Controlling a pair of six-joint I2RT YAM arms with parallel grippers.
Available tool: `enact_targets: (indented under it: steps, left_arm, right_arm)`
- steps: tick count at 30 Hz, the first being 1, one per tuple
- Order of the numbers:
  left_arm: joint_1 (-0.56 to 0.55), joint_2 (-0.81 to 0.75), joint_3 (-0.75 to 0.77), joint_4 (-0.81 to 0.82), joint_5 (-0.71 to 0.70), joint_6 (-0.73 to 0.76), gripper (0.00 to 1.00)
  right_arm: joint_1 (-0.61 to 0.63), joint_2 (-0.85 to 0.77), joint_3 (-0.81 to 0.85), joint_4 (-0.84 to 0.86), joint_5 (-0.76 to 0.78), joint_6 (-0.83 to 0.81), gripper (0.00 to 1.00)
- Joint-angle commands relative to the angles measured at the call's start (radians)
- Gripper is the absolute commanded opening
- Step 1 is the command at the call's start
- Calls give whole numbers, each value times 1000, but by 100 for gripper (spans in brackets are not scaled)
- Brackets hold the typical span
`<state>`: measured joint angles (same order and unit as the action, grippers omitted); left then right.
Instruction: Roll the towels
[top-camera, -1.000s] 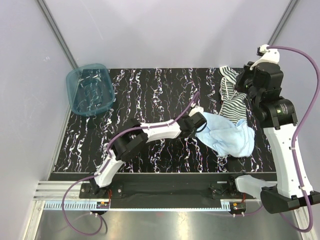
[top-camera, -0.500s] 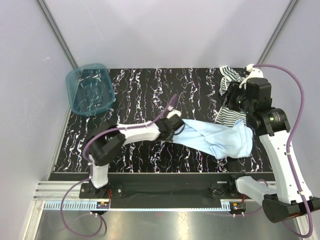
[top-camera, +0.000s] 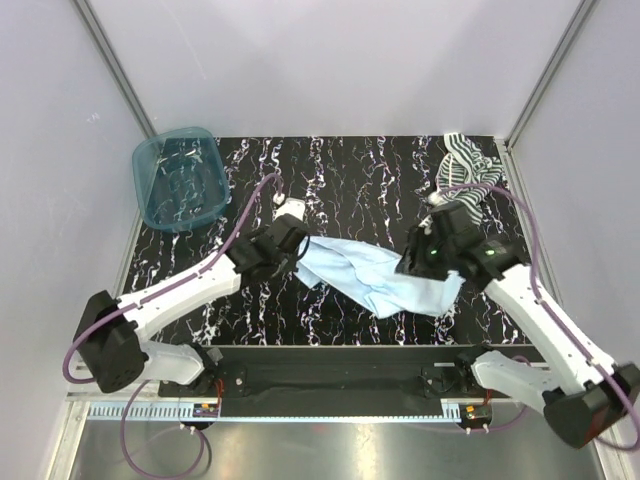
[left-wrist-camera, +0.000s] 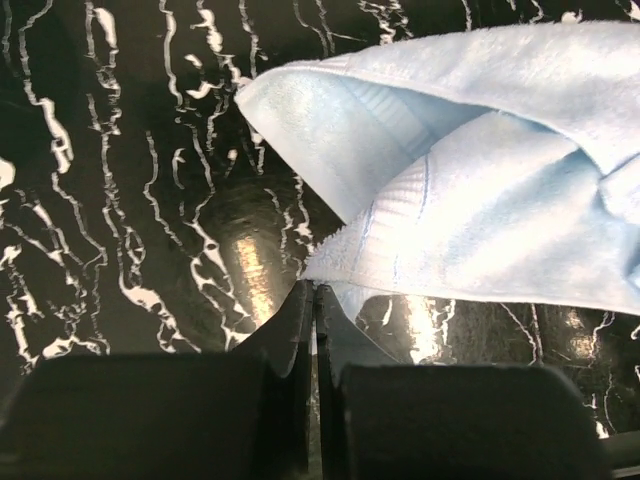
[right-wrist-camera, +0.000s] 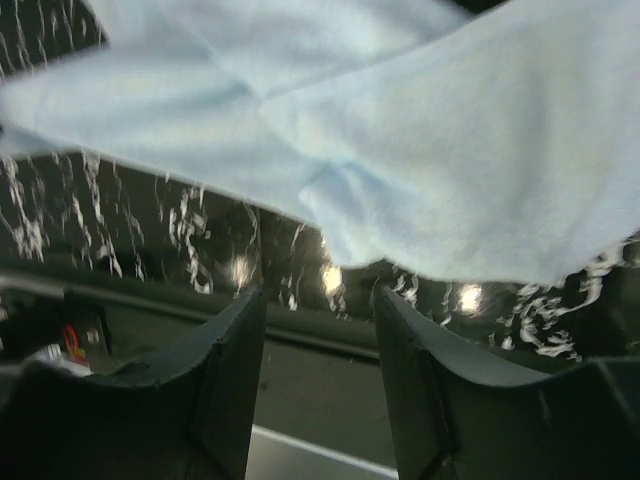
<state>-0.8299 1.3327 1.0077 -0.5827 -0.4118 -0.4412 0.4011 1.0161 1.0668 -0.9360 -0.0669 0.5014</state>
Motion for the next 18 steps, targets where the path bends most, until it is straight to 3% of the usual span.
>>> enact_targets:
  steps: [1,4,9,12,18]
  left_arm:
    - [9,-29,-46,-31,-9,21,0]
    - [9,-58,-70,-23,28,4,0]
    - [11,-135,-43,-136,56,-2,0]
    - [12,-147,5,-222,24,30,0]
    - [48,-217,-23,-230,36,99,0]
  right_arm:
    - [203,79,-24,22,60,144,54]
    - [330,162,-1,14,180,208,54]
    - [386,266,13,51,216,229,52]
    - [455,413,65,23,274,238,54]
    - [493,582,119,31,348,272,55]
